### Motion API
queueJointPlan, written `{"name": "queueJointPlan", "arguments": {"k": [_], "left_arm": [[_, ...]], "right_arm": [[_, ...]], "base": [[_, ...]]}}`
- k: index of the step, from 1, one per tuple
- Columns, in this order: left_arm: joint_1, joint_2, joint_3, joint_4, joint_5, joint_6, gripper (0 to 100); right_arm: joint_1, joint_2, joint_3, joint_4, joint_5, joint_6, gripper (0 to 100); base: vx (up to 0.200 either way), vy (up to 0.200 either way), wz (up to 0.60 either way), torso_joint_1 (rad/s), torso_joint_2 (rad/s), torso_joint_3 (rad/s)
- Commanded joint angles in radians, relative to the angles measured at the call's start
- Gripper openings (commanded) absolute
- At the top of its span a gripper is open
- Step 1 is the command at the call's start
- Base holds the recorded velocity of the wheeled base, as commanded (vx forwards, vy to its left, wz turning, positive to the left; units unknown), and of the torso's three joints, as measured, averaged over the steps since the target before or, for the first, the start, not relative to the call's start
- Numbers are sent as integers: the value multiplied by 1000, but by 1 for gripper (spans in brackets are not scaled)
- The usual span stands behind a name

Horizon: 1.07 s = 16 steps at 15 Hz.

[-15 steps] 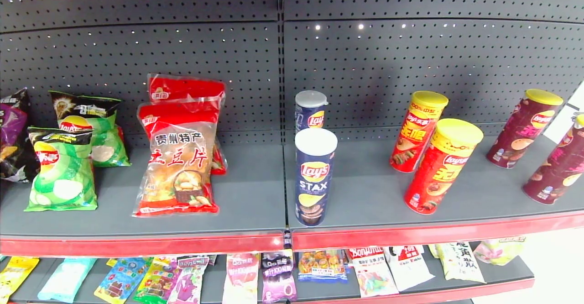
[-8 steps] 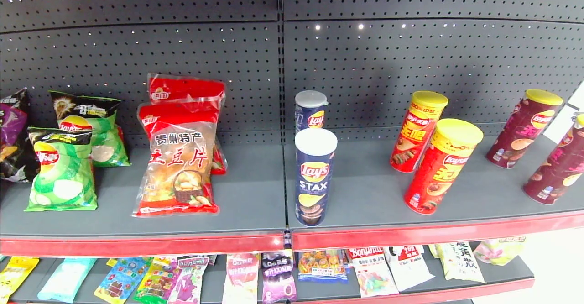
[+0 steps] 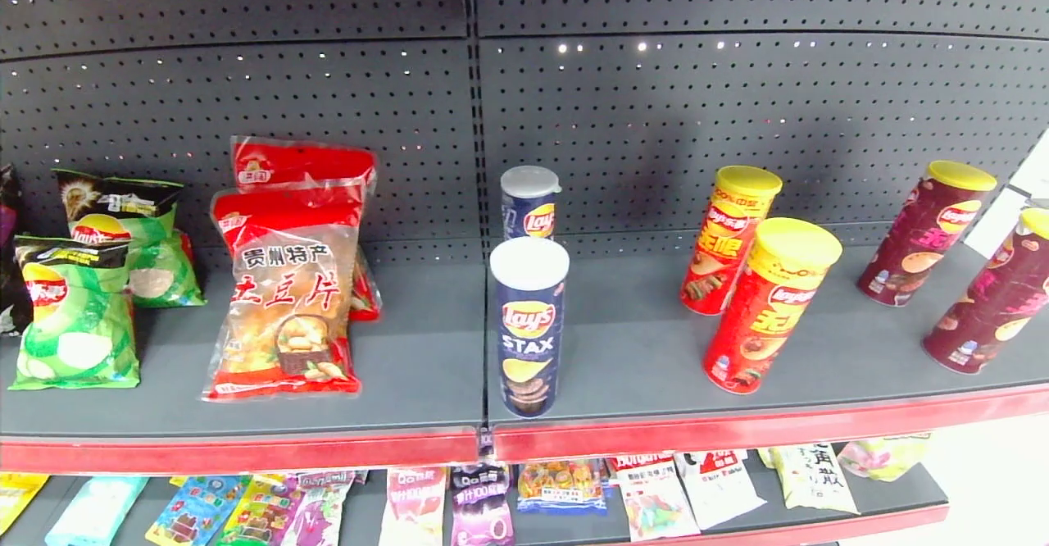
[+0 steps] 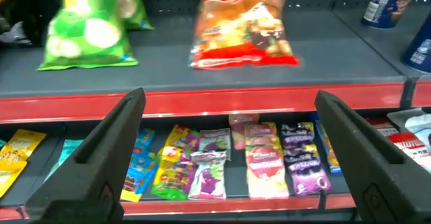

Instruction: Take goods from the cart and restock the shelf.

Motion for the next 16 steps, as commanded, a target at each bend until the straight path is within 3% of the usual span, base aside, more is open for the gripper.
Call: {"name": "queueJointPlan", "arguments": {"k": [1, 6, 16], "left_arm": [[-1, 3, 0, -1, 1, 0, 100], [-1, 1, 0, -1, -7, 0, 100], [-1, 1, 0, -1, -11, 0, 100]], "right_arm": [[0, 1, 0, 0, 1, 0, 100], [1, 1, 0, 0, 2, -2, 100], [1, 1, 0, 0, 2, 0, 100]], "base": [[0, -200, 0, -2, 2, -2], [-160, -200, 0, 2, 5, 0], [0, 0, 0, 0, 0, 0]]}}
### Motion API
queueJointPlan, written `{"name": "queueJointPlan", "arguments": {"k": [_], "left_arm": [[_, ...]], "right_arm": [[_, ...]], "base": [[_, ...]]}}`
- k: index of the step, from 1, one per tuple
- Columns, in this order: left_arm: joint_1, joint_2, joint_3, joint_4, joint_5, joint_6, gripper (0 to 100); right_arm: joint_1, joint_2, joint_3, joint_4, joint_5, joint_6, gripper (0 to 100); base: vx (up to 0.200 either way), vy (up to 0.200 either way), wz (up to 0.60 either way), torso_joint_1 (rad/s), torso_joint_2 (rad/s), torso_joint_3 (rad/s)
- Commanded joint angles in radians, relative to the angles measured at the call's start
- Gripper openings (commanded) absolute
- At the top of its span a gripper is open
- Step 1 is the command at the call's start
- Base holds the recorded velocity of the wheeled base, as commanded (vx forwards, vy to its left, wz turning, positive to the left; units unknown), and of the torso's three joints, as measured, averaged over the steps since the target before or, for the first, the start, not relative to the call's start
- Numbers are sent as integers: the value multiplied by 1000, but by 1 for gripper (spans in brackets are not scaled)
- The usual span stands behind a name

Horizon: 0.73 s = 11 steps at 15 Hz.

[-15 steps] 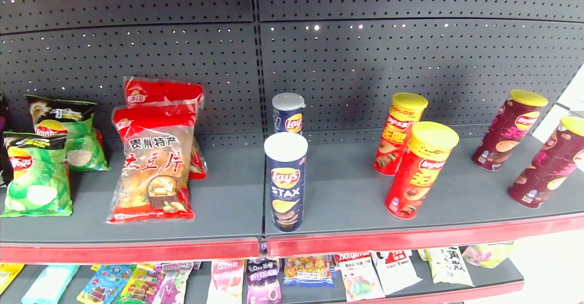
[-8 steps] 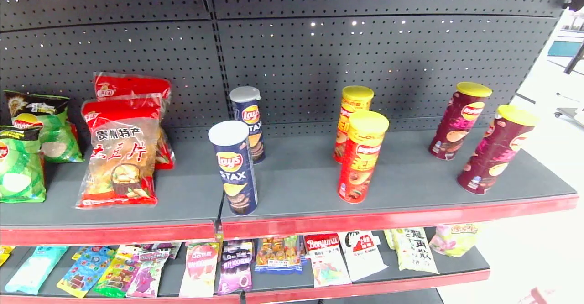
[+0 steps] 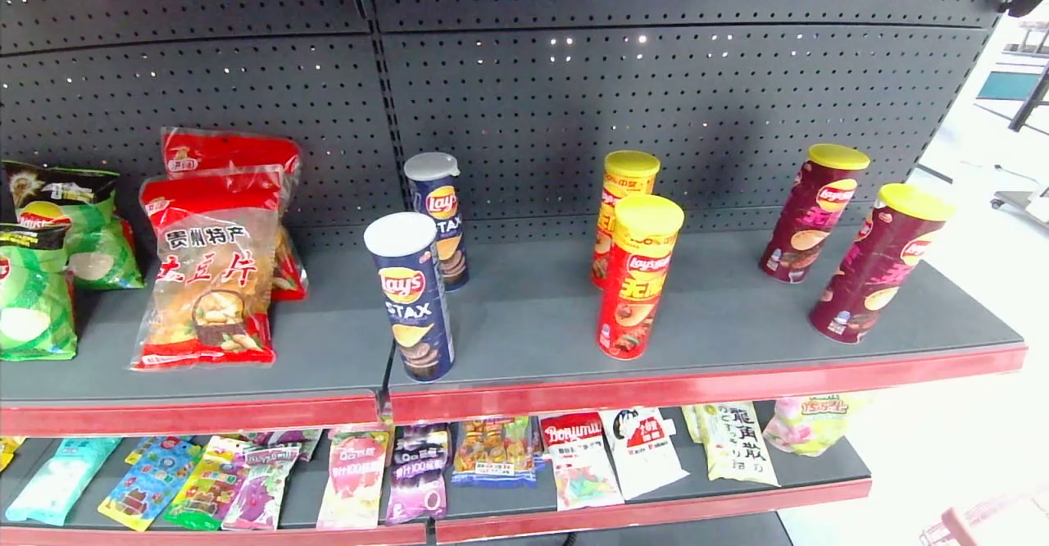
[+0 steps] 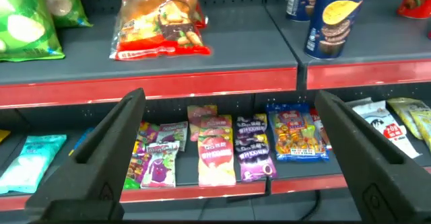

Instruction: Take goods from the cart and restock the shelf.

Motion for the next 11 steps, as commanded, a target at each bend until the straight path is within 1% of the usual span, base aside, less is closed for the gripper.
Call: {"name": "queueJointPlan", "arguments": {"k": [1, 11], "left_arm": [[1, 1, 0, 0, 0, 0, 100], [1, 1, 0, 0, 0, 0, 100]], "right_arm": [[1, 1, 0, 0, 0, 0, 100], [0, 1, 0, 0, -9, -6, 100]], "base": [[0, 0, 0, 0, 0, 0], [0, 0, 0, 0, 0, 0]]}}
